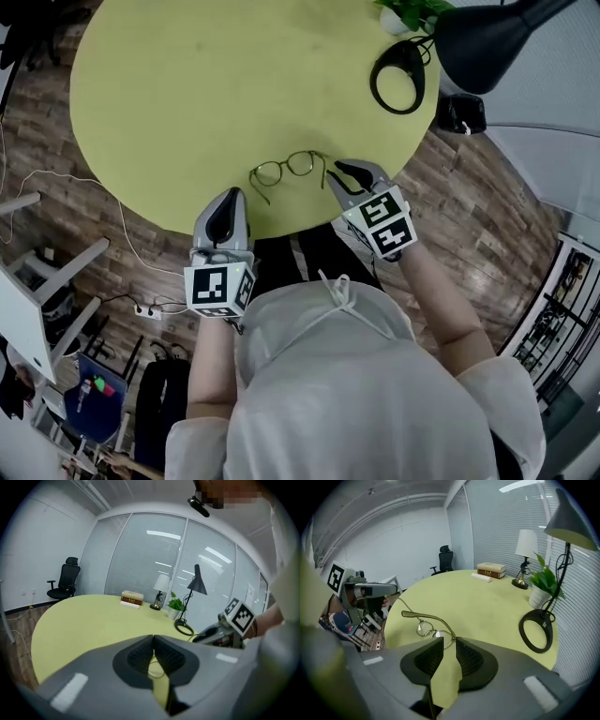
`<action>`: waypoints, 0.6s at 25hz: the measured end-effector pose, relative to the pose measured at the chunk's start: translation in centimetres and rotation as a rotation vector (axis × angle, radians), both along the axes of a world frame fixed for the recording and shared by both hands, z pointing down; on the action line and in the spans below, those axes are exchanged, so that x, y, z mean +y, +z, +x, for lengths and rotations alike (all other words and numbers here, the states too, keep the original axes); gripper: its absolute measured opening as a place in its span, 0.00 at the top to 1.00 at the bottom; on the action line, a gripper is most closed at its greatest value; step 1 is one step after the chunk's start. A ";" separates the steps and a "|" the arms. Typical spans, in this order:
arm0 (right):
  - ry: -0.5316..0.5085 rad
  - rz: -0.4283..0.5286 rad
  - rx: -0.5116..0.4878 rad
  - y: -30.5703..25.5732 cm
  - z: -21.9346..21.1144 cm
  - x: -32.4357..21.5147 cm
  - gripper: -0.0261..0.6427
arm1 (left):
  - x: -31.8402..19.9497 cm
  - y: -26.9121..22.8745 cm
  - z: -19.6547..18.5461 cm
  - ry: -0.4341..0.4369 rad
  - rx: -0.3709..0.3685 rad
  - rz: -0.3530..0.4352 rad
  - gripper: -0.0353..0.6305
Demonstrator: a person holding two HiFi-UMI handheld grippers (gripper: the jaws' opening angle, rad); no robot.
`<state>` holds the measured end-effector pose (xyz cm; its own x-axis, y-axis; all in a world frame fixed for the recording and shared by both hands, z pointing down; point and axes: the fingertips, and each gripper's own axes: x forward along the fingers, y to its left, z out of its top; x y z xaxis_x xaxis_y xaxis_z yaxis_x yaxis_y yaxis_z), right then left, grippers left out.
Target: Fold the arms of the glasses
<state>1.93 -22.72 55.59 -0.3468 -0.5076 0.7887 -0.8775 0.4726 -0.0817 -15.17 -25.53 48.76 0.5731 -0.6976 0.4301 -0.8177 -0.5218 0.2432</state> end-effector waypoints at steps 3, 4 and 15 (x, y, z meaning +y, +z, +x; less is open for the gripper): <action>-0.124 0.007 0.068 1.4 0.2 -0.9 0.79 | 0.1 1.6 0.4 -0.015 -0.008 -0.019 0.94; -0.166 0.022 0.092 1.5 0.2 -1.2 0.78 | 0.1 1.9 0.4 -0.016 -0.019 -0.020 0.94; -0.490 0.103 0.174 2.1 -2.3 -2.1 0.82 | -0.6 3.3 -0.4 -0.072 -0.033 -0.036 0.94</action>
<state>-0.39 -24.82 57.65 -0.4315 -0.3962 0.8104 -0.5480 0.8287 0.1134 -15.61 -26.13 52.10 0.5073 -0.7204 0.4730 -0.8605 -0.4528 0.2333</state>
